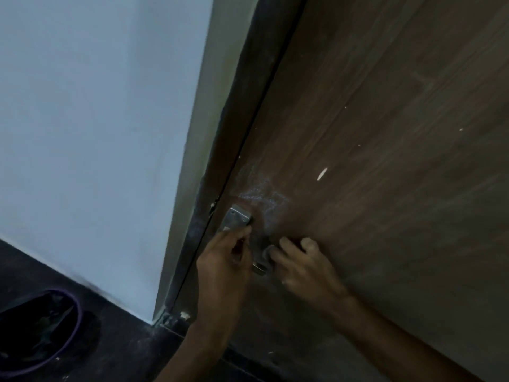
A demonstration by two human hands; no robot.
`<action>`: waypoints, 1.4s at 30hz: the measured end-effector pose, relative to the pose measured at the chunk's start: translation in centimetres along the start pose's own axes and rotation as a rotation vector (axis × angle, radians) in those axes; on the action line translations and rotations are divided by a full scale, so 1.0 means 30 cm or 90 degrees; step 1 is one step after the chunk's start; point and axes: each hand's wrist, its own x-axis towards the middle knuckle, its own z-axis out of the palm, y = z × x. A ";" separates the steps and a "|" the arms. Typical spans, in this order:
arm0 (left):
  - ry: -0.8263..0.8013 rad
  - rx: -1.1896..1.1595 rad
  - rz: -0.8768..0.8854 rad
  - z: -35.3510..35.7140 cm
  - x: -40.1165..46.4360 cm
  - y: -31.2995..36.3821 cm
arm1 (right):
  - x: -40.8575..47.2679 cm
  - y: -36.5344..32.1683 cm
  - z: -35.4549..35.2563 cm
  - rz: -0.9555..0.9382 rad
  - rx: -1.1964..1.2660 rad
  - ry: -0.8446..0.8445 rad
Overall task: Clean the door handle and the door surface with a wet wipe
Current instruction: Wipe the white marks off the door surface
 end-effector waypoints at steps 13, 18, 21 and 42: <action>0.051 -0.024 0.001 -0.076 0.005 -0.008 | 0.146 0.069 -0.033 -0.017 -0.029 0.062; 0.050 -0.044 -0.007 -0.096 0.011 -0.012 | 0.365 0.123 -0.079 0.169 -0.001 0.259; 0.066 -0.045 -0.003 -0.117 0.019 -0.014 | 0.340 0.056 -0.067 0.025 -0.025 0.151; 0.000 -0.187 -0.259 -0.043 -0.130 -0.151 | 0.024 -0.034 0.039 0.011 0.043 0.077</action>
